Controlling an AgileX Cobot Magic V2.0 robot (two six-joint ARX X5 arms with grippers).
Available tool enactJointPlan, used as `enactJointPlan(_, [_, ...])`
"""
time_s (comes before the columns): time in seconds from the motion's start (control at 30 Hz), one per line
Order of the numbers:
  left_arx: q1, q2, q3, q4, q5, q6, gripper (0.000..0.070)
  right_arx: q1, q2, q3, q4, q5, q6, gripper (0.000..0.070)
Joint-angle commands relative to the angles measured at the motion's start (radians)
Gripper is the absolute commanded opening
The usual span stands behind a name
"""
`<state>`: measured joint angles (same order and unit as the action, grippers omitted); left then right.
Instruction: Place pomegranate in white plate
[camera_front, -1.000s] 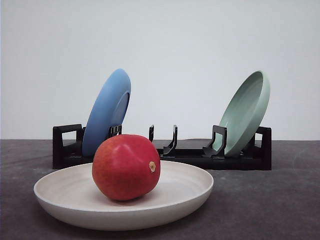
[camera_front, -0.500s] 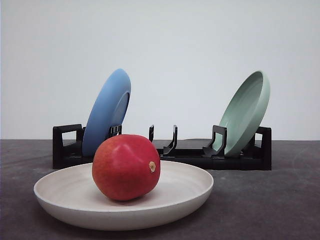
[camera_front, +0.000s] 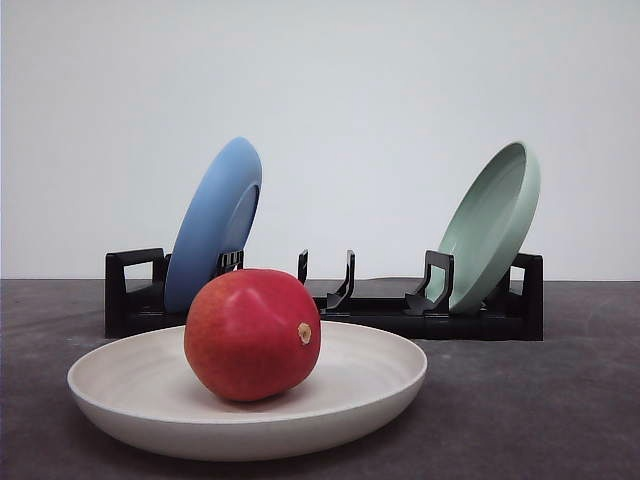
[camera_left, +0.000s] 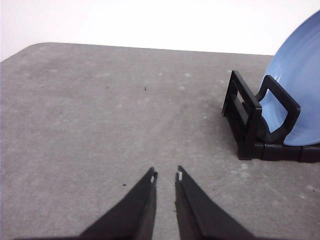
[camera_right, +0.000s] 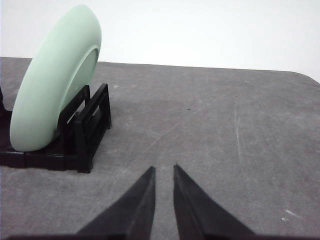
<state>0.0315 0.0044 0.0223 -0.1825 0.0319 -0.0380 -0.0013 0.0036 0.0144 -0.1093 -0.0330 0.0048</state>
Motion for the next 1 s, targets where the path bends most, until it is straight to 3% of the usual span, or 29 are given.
enactJointPlan(0.0, [0.000,-0.001,-0.010,0.002,0.001,0.002,0.0052,-0.002,0.000,-0.004,0.008,0.001,0.011,0.0062])
enactJointPlan(0.97, [0.000,-0.001,-0.010,0.002,0.001,0.002,0.0052,-0.002,0.000,-0.004,0.008,0.001,0.011,0.0062])
